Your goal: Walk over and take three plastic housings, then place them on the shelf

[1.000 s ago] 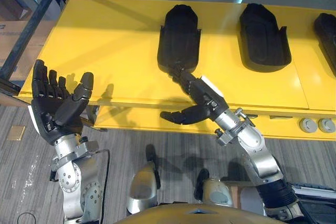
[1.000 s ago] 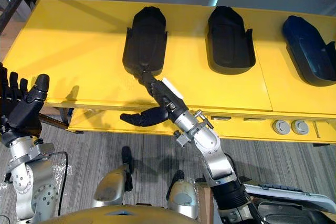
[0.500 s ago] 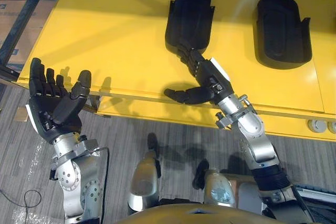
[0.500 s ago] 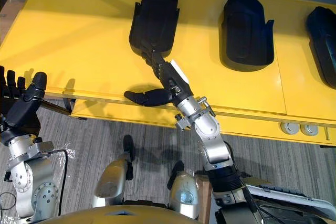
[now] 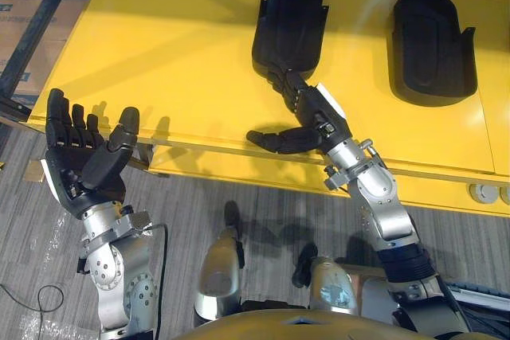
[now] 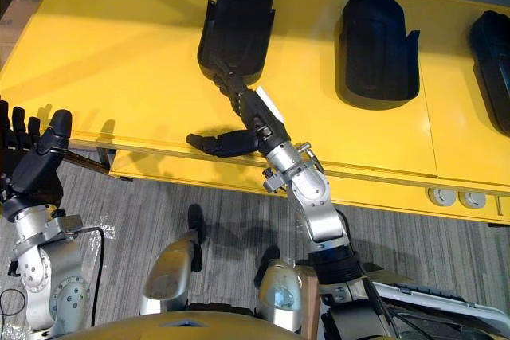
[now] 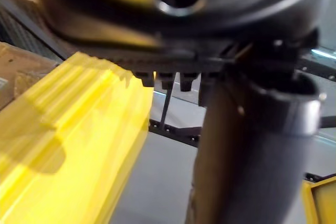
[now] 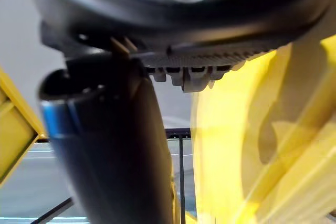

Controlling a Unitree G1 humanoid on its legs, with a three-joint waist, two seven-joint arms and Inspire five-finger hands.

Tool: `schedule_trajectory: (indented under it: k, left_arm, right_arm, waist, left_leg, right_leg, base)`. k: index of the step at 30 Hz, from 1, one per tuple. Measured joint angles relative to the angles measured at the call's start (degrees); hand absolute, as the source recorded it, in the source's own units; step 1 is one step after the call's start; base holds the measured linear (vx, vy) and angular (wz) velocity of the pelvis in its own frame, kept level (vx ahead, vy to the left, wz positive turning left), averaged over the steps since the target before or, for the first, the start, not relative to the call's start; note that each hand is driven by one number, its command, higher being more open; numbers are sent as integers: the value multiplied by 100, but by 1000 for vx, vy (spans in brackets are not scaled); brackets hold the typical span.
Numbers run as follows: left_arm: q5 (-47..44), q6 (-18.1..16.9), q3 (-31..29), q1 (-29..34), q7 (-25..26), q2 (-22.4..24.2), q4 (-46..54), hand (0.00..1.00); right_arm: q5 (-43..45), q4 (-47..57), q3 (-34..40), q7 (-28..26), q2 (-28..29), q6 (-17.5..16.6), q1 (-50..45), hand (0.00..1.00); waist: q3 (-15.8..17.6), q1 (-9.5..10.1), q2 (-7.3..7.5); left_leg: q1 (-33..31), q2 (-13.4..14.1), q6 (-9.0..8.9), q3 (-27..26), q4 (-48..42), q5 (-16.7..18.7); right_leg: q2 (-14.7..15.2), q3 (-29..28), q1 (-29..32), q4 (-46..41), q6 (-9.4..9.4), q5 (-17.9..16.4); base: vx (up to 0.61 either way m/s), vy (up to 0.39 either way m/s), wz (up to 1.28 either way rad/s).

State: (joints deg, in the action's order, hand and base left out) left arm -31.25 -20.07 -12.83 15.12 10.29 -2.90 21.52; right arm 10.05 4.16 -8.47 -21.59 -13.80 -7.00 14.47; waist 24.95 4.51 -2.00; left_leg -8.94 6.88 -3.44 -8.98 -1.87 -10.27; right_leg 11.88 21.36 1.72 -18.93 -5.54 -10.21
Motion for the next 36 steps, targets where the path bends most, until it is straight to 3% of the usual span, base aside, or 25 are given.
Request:
schedule_trajectory:
  k: [7,11,13,16,21,23,24,27,31,36]
  left_arm:
    - [4,4,-7,17,-341,-1,23,100]
    - [7,26,-30,11,-592,-6,48,100]
    - [7,38,-25,13,-802,-8,48,100]
    - [14,48,-22,12,-997,-10,73,100]
    - [39,171,181,17,-1299,36,180,100]
    - [46,211,185,23,-1349,75,218,100]
    - [209,301,189,22,-1350,81,248,100]
    - [266,443,307,18,-1320,74,251,100]
    - [266,669,408,11,-1245,59,250,100]
    - [262,902,459,76,-1223,-67,229,100]
  right_arm:
    - [886,619,-77,-1429,-349,80,-482,100]
    - [1666,791,5,-1801,-365,106,-659,100]
    - [1977,796,271,-1759,-276,103,-848,100]
    - [2074,801,603,-1410,-111,92,-974,100]
    - [1938,802,1270,-740,245,-83,-1411,100]
    - [1363,803,1413,-550,274,-251,-1486,100]
    - [597,803,1523,-405,218,-459,-1528,100]
    - [-329,804,1452,-285,-246,-638,-1482,100]
    - [-733,802,1057,-326,-830,-622,-974,100]
    - [-1014,769,562,-382,-1146,-555,-432,100]
  waist:
    - [-47,-5,72]
    - [-367,-34,270]
    - [-636,-48,358]
    - [-868,-108,367]
    - [-1163,-246,218]
    - [-1214,-350,135]
    - [-1282,-421,61]
    - [-1449,-466,-9]
    - [-1495,-448,5]
    - [-1570,-258,91]
  left_leg:
    - [279,8,-17,-87,47,65]
    - [457,27,-33,-214,262,56]
    - [633,-9,-37,-284,440,54]
    - [791,-47,-36,-374,538,46]
    - [1013,-54,-66,-496,663,56]
    - [1046,-34,-72,-522,664,60]
    - [1065,-10,-81,-565,665,66]
    - [1063,-9,-81,-600,666,66]
    - [1057,-11,-65,-553,668,53]
    - [1029,-48,-55,-377,694,9]
  right_leg:
    - [-61,-18,-335,332,-95,81]
    - [-154,-76,-529,728,-121,263]
    - [-174,-89,-720,992,-154,338]
    - [-164,-128,-875,1173,-186,399]
    - [-177,-222,-1026,1314,-193,435]
    - [-194,-253,-1069,1320,-180,445]
    - [-212,-292,-1066,1342,-175,468]
    - [-218,-308,-1077,1412,-182,527]
    - [-223,-288,-1089,1409,-184,560]
    - [-216,-87,-1164,1416,-189,564]
  base:
    - [35,-21,-5]
    - [81,-20,-14]
    - [115,-16,-9]
    - [88,-3,-10]
    - [30,-11,-13]
    - [-2,-16,-11]
    - [-14,-13,-14]
    - [-20,-1,-8]
    - [-19,1,4]
    - [-56,0,21]
